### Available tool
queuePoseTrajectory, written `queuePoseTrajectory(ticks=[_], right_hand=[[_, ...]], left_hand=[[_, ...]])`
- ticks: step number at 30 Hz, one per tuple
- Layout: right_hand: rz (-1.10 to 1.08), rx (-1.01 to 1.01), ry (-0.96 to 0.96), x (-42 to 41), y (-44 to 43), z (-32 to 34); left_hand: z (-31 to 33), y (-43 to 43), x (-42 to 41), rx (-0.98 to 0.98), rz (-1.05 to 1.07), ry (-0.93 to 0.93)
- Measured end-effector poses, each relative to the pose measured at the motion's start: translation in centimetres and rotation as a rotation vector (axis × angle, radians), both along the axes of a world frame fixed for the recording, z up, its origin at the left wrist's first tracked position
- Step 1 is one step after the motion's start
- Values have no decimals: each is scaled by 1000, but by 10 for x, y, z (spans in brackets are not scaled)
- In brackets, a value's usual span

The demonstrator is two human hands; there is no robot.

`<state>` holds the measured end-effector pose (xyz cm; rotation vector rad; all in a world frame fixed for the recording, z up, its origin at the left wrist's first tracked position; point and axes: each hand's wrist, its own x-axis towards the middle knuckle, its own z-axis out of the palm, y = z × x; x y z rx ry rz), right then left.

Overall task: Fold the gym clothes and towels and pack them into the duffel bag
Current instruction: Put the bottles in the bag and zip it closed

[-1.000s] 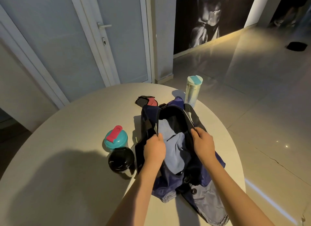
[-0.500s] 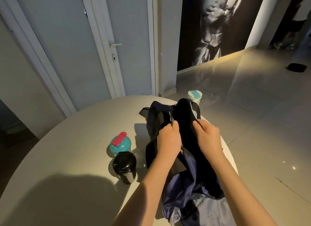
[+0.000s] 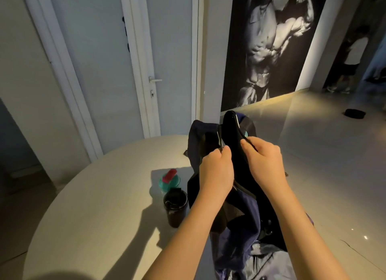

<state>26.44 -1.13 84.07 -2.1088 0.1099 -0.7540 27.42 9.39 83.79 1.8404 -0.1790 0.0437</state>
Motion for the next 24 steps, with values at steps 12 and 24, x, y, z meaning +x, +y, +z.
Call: queuePoseTrajectory(ticks=[12,24], right_hand=[[240,10,49,-62,148,9],[423,-122,238,-44,258,-59]], left_hand=[[7,151,-76,26,238,-20],[-52,263,-73,139,505,133]])
